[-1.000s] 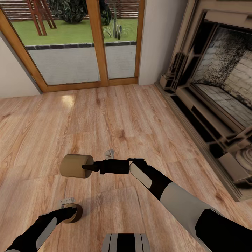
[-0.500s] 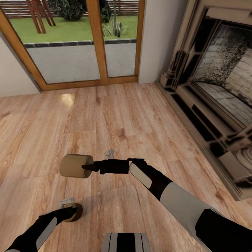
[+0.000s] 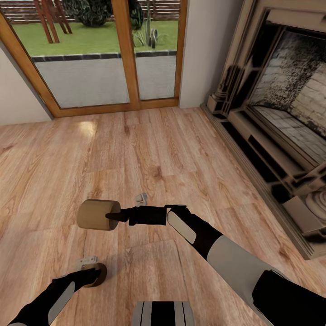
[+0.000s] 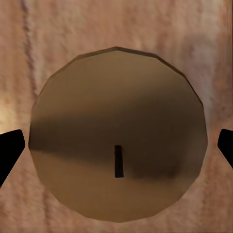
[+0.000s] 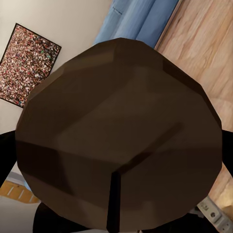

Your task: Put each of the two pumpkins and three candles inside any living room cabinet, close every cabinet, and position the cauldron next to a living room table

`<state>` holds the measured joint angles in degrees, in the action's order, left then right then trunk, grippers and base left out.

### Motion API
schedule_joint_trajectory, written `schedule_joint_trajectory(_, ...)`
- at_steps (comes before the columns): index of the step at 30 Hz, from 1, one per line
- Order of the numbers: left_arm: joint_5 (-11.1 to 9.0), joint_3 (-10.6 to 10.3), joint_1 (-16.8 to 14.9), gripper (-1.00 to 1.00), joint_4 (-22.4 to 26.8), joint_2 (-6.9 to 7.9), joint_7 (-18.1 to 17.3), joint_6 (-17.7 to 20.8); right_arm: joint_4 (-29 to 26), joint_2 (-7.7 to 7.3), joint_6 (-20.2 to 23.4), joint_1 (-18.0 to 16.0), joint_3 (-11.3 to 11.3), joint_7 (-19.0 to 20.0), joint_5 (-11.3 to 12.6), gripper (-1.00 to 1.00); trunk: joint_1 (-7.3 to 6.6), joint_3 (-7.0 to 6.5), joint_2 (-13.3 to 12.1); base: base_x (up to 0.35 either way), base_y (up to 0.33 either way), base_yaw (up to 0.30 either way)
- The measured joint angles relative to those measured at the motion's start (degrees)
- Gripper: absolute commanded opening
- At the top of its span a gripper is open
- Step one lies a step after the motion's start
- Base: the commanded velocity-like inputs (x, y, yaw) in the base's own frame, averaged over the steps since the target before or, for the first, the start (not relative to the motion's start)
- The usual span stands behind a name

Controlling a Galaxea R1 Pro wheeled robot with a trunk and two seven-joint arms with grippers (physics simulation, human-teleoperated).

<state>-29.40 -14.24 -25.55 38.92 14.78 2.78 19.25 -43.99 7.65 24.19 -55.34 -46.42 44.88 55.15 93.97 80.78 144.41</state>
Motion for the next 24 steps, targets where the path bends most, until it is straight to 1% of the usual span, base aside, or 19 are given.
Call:
schedule_joint_trajectory(6,0.01,-0.25,0.0,1.0,0.01,0.0,0.05,0.0,-0.03,0.0,0.0,0.0,0.0,0.0,0.01,-1.0,0.0,0.0,0.0,0.0,0.0,0.0)
schedule_joint_trajectory(9,0.01,-0.23,0.0,1.0,-0.04,0.0,0.06,0.0,0.01,0.0,-0.04,-0.02,0.0,-0.01,-0.06,-1.0,0.08,0.66,0.04,0.0,0.0,0.0)
schedule_joint_trajectory(14,0.1,-0.23,0.0,1.0,-0.03,0.0,0.08,-0.06,-0.02,0.06,0.0,-0.02,0.0,0.0,-0.02,-1.0,0.08,0.66,0.04,0.0,0.0,0.0)
schedule_joint_trajectory(15,0.14,-0.21,0.0,1.0,-0.05,0.0,0.1,-0.07,0.0,0.07,-0.01,-0.04,-0.01,0.0,-0.29,-1.0,0.08,0.67,0.04,0.0,0.0,0.0)
schedule_joint_trajectory(18,0.23,-0.16,0.0,1.0,-0.02,0.0,0.15,-0.15,0.02,0.12,-0.01,-0.01,0.04,-0.01,-2.28,-1.0,0.08,0.67,0.04,0.0,0.0,0.0)
schedule_joint_trajectory(21,0.26,-0.14,0.0,1.0,0.0,0.0,0.16,-0.17,0.02,0.16,-0.01,-0.03,0.07,0.0,-2.94,-1.0,0.08,0.67,0.04,0.0,0.0,0.0)
schedule_joint_trajectory(24,0.27,-0.14,0.0,1.0,0.01,0.0,0.16,-0.49,0.02,0.19,0.0,0.0,0.08,0.01,-3.09,-1.0,0.08,0.67,0.04,0.0,0.0,0.0)
